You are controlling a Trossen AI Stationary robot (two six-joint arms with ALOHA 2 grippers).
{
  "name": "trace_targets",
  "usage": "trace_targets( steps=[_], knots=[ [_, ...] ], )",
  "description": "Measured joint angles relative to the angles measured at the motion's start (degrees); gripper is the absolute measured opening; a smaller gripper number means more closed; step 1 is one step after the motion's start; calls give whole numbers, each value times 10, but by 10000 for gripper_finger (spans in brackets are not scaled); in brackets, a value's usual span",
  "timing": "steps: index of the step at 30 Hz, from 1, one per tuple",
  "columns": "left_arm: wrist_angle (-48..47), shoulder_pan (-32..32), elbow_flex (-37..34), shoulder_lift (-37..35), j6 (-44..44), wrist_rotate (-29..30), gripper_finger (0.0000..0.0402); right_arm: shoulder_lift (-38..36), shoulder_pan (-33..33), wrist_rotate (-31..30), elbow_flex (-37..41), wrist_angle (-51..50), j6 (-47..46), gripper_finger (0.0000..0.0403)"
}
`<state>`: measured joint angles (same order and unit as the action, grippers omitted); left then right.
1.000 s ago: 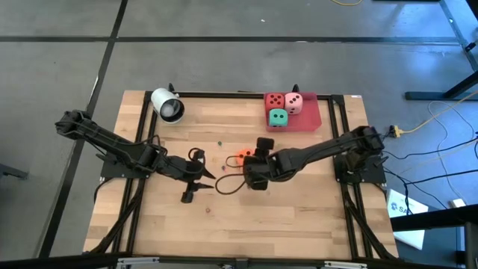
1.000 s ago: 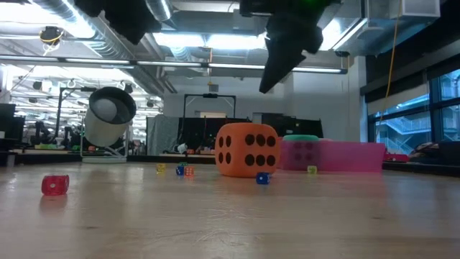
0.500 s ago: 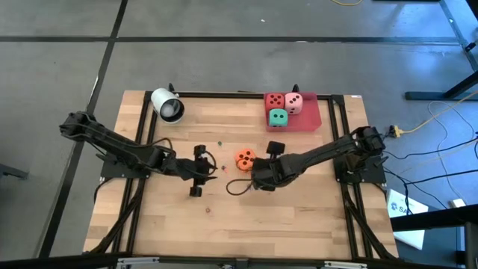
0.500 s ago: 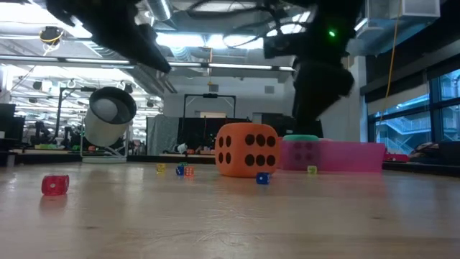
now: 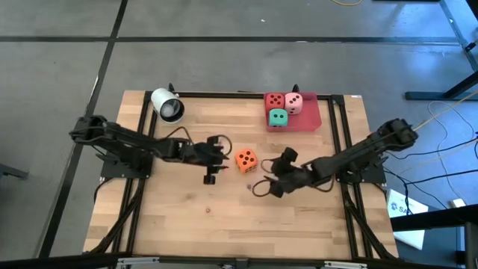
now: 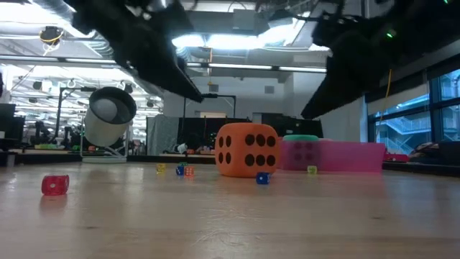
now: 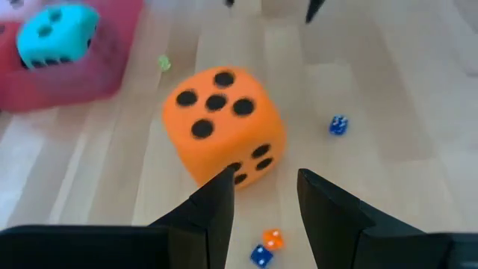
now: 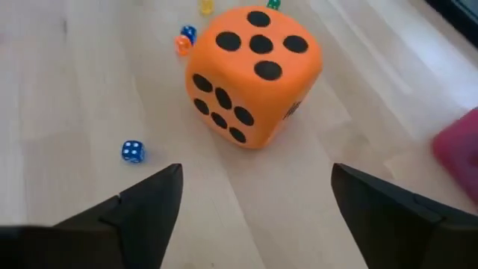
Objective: Pick & Place Dice
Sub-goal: Put the large orange dice into the red bin
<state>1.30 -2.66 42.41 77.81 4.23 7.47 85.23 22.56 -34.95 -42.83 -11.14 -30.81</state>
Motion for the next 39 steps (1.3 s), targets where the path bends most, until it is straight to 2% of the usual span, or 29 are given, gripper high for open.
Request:
trace_targets(
  steps=[7,13,20,25,32,35,39],
  knots=[
    [35,57,0,65,-17,-44,143,-10,-12,-2,123,201,28,335],
    [71,74,0,80,-26,-59,143,-9,-31,-6,171,291,94,335],
    [77,87,0,80,-42,-56,143,16,-84,48,227,454,164,335],
    [77,94,0,80,-52,-56,143,32,-115,98,233,486,191,335],
    [79,101,0,89,-60,-61,143,87,-138,136,233,593,224,335],
    [80,103,0,97,-64,-65,143,109,-147,138,228,600,225,335],
    [96,104,0,105,-62,-75,143,139,-157,169,207,624,232,335]
  ],
)
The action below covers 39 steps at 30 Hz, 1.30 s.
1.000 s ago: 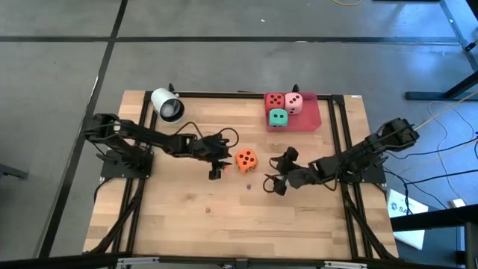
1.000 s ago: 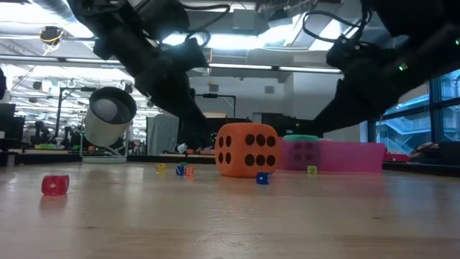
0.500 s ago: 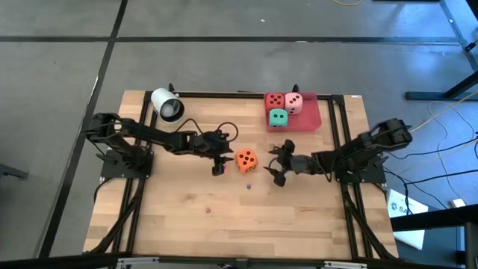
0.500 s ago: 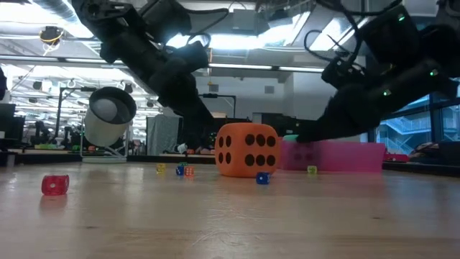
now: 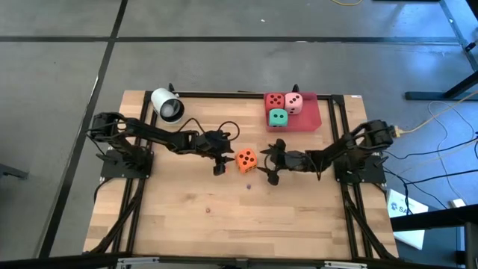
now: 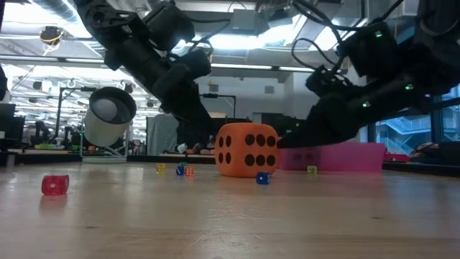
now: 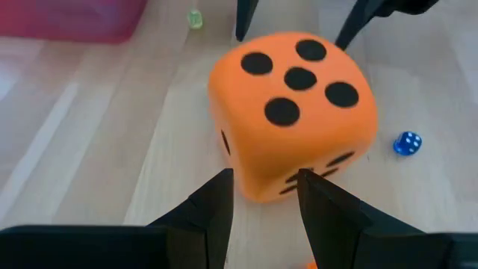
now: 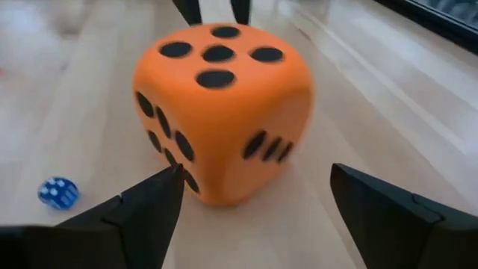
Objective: Pick & Place Dice
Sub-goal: Put the large orange dice into the red bin
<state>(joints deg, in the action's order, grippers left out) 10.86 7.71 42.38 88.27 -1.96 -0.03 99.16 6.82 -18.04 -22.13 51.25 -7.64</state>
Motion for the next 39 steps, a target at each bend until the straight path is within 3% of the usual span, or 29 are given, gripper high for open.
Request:
trace_targets(
  steps=[12,25,30,39],
  knots=[
    [5,18,0,10,2,-27,143,100,-34,70,-77,26,24,335],
    [-7,22,0,9,2,-52,143,102,-36,97,-81,56,33,331],
    [-11,22,-1,9,2,-60,143,102,-36,115,-93,40,37,301],
    [-9,22,-1,9,2,-67,143,100,-51,146,-96,32,36,209]
  ],
)
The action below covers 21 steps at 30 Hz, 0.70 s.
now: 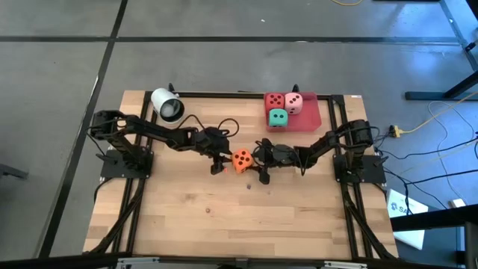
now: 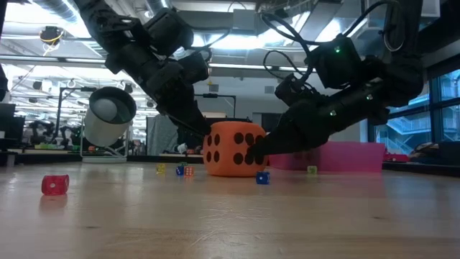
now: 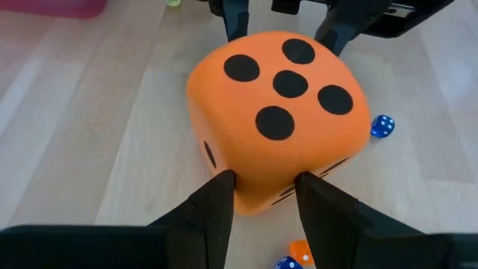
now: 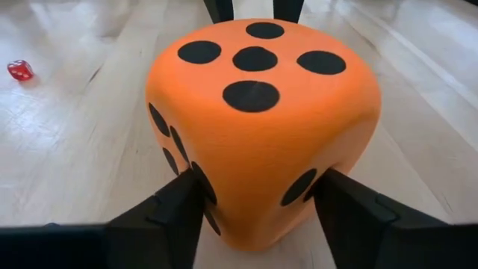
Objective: Pick & Place Dice
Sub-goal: Put the large orange dice into the red bin
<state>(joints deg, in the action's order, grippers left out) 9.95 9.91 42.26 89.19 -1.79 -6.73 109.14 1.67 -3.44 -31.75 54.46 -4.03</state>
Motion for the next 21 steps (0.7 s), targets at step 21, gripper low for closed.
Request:
trace_targets(
  steps=[21],
  knots=[
    [0,0,0,1,-4,-5,143,-1,-2,6,0,-1,7,188]
  ],
)
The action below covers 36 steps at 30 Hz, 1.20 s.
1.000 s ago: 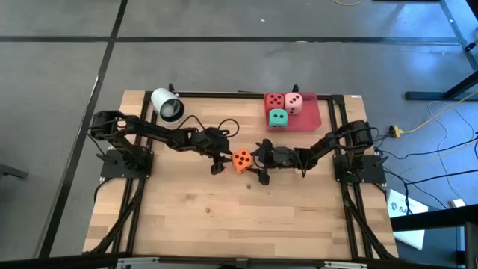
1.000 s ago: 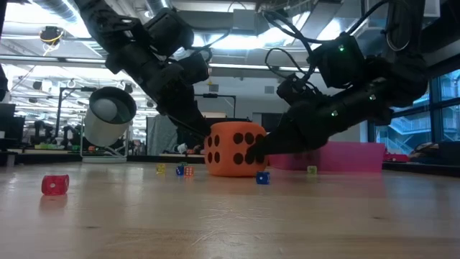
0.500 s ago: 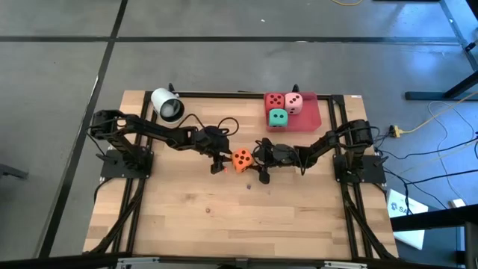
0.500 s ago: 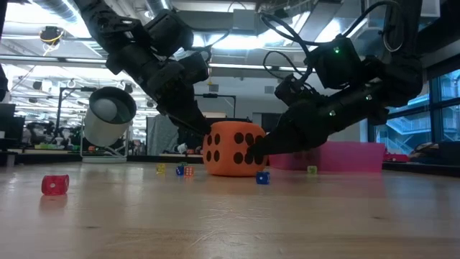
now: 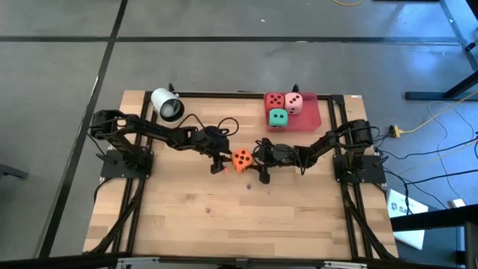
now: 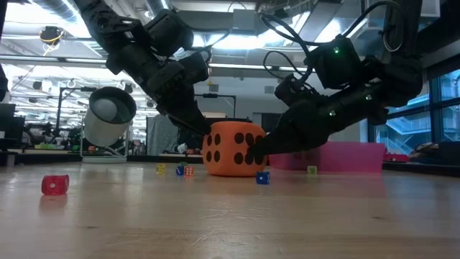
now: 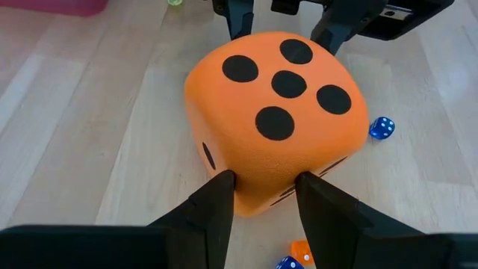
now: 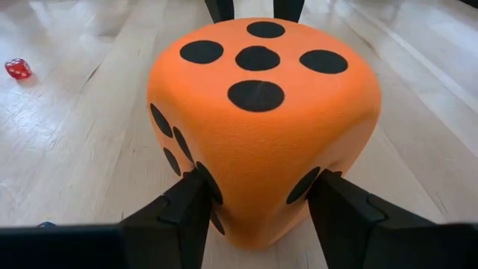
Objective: Pick & Place Dice
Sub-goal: Put the large orange dice into the red bin
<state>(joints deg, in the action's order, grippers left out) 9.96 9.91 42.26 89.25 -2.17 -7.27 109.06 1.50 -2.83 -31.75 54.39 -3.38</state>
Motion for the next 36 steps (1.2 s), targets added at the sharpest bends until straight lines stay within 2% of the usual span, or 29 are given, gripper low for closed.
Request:
trace_targets(
  steps=[15,27,36],
  knots=[
    [-28,0,2,-13,9,2,143,-1,0,-8,-1,2,9,174],
    [-76,0,3,-74,14,22,143,-65,1,-31,-2,-38,25,163],
    [-82,0,3,-79,15,23,143,-113,1,-40,-2,-83,39,146]
  ],
)
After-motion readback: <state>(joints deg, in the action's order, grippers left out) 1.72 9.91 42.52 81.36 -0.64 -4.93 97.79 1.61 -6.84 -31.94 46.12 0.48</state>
